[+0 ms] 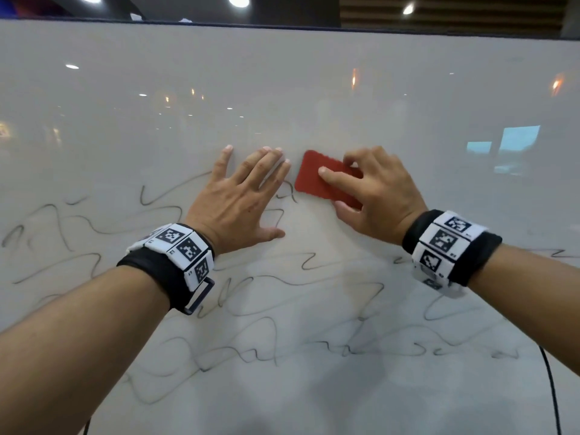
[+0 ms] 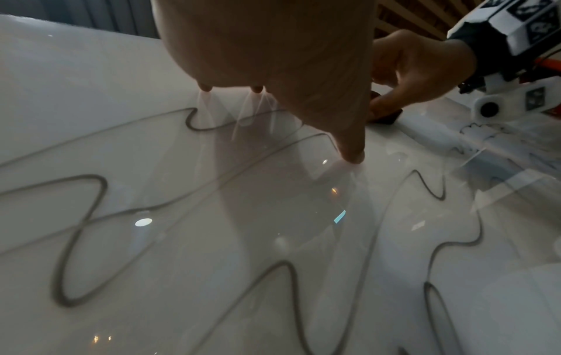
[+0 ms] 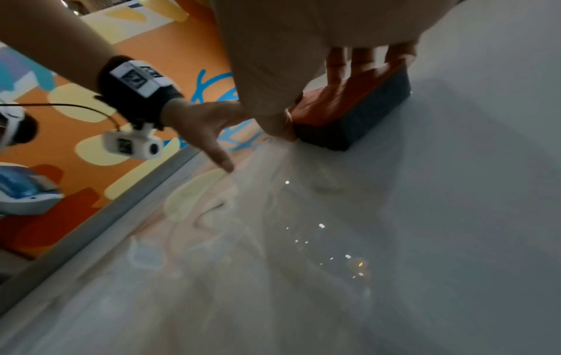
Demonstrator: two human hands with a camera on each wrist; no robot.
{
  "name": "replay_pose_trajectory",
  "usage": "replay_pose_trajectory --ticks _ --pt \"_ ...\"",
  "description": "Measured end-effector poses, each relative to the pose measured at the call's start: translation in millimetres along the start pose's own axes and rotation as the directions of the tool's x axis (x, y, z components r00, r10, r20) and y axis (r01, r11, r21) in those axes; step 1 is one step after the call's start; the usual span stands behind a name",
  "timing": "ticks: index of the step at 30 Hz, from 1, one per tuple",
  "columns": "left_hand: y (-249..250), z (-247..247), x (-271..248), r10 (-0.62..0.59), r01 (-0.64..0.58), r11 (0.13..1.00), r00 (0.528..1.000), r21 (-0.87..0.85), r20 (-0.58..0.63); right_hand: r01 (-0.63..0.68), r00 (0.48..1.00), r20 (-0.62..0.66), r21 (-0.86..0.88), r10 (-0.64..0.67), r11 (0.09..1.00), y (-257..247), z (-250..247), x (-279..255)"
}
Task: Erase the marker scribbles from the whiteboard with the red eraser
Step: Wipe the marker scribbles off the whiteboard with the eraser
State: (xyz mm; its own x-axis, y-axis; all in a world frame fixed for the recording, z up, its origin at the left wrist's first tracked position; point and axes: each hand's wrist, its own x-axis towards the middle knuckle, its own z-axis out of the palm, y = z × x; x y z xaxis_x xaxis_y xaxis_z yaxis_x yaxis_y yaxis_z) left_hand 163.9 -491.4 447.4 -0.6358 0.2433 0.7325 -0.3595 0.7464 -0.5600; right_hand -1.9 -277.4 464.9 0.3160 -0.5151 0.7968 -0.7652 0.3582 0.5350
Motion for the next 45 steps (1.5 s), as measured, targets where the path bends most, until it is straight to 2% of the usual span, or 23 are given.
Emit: replay_pose_trajectory --ticks 3,5,10,12,15,17,19,23,24,26,28,29,33,34,36,38,40,42,45 --pt "-1 1 -1 0.000 0.000 1.000 1.000 0.010 -0.007 0.166 0.983 0.073 0.047 -0.169 0.985 -25 13 -17" --pt "-2 3 -3 0.006 -0.006 1.000 1.000 0.016 -0.015 0.222 0.966 0.122 0.051 -0.226 0.974 -24 12 -15" --pt "-6 3 -8 -0.003 0.003 1.000 1.000 0.003 -0.017 0.022 1.000 0.006 -0.009 -0.022 1.000 -10 4 11" --pt "-8 3 -11 -0.012 0.012 1.000 1.000 -0.003 -0.005 0.026 1.000 -0.007 0.016 -0.026 1.000 -22 13 3" --pt "-12 3 -14 -0.014 0.014 1.000 1.000 -0.009 -0.002 0.192 0.977 0.084 0.055 -0.196 0.980 -39 20 -11" --pt "-15 3 -16 -0.011 0.011 1.000 1.000 0.001 0.006 0.256 0.958 0.122 0.052 -0.261 0.965 -34 16 -3" --pt "-17 3 -17 -0.013 0.013 1.000 1.000 0.003 0.017 0.208 0.973 0.102 0.027 -0.209 0.978 -26 11 12" --pt "-18 3 -20 -0.036 0.036 0.999 0.999 -0.002 0.021 0.008 1.000 0.006 0.029 -0.008 1.000 -35 16 18" --pt "-18 3 -20 -0.040 0.040 0.999 0.999 -0.008 0.021 0.010 1.000 0.003 0.048 -0.010 0.999 -43 21 12" --pt "-19 3 -22 -0.040 0.040 0.999 0.999 -0.011 0.020 0.099 0.994 0.047 0.083 -0.103 0.992 -58 29 -1" --pt "-21 2 -25 -0.034 0.034 0.999 0.999 -0.006 0.024 0.188 0.974 0.111 0.090 -0.198 0.978 -59 28 -1" --pt "-22 3 -27 -0.037 0.037 0.999 0.999 -0.006 0.029 0.196 0.973 0.110 0.074 -0.203 0.978 -53 25 4" --pt "-29 3 -35 -0.069 0.069 0.998 0.996 -0.007 0.060 -0.032 0.999 -0.009 0.028 0.032 0.999 -34 13 28" --pt "-30 3 -36 -0.076 0.077 0.997 0.995 -0.011 0.064 -0.046 0.999 -0.024 0.031 0.047 0.998 -38 15 26" --pt "-33 3 -39 -0.086 0.087 0.996 0.994 -0.017 0.068 0.034 0.999 -0.003 0.046 -0.034 0.998 -54 25 15" --pt "-35 3 -41 -0.089 0.090 0.996 0.993 -0.009 0.080 0.148 0.986 0.073 0.051 -0.151 0.988 -64 29 7" --pt "-38 2 -41 -0.088 0.089 0.996 0.992 -0.005 0.089 0.187 0.976 0.104 0.033 -0.189 0.982 -60 25 15" --pt "-39 3 -42 -0.088 0.089 0.996 0.992 -0.005 0.086 0.124 0.990 0.068 0.010 -0.125 0.992 -50 19 29" --pt "-40 4 -43 -0.097 0.098 0.995 0.993 -0.013 0.074 -0.048 0.999 -0.006 0.015 0.049 0.999 -47 18 39"
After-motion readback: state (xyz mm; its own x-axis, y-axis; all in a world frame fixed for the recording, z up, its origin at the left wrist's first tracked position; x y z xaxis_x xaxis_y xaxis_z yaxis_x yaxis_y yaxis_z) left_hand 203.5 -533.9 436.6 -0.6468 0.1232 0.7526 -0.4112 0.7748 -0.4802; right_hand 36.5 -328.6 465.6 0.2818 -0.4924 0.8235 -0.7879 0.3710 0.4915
